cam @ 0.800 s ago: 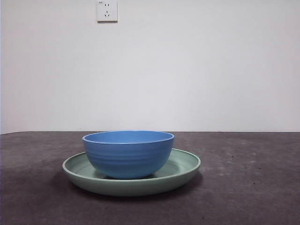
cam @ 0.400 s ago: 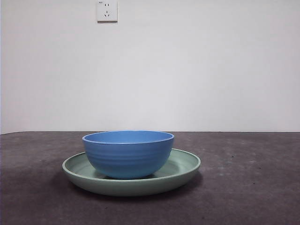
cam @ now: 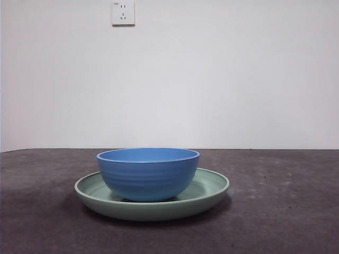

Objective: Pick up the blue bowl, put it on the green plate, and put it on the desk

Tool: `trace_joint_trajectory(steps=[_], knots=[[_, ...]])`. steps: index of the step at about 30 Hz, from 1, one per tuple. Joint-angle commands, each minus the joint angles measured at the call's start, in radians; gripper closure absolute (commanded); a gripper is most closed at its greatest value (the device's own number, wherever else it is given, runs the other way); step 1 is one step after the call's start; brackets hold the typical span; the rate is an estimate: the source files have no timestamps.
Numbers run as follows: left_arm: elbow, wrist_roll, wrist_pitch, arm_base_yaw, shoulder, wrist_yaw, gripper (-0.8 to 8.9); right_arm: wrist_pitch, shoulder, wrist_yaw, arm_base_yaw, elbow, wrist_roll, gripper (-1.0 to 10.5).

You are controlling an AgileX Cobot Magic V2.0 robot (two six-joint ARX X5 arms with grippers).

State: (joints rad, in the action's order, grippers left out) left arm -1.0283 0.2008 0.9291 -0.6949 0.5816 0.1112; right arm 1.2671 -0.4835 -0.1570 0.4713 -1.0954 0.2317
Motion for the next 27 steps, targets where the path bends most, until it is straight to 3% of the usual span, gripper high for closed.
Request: trace_joint_trajectory(steps=[1, 8, 15, 20, 27], knots=[[0.107, 0.002, -0.118, 0.100, -0.025, 0.005, 7.85, -0.010, -0.003, 0.001, 0.006, -0.018, -0.011, 9.2], [0.479, -0.018, -0.469, 0.344, -0.186, 0.000, 7.85, -0.010, -0.003, 0.001, 0.006, -0.018, -0.011, 9.2], [0.833, -0.070, -0.770, 0.502, -0.358, -0.004, 7.85, -0.010, -0.003, 0.001, 0.006, -0.018, -0.011, 9.2], [0.954, -0.069, -0.825, 0.584, -0.442, -0.007, 7.85, -0.010, -0.003, 0.001, 0.006, -0.018, -0.011, 9.2], [0.995, -0.088, -0.825, 0.676, -0.461, -0.011, 7.85, -0.010, -0.003, 0.001, 0.006, -0.018, -0.011, 9.2]])
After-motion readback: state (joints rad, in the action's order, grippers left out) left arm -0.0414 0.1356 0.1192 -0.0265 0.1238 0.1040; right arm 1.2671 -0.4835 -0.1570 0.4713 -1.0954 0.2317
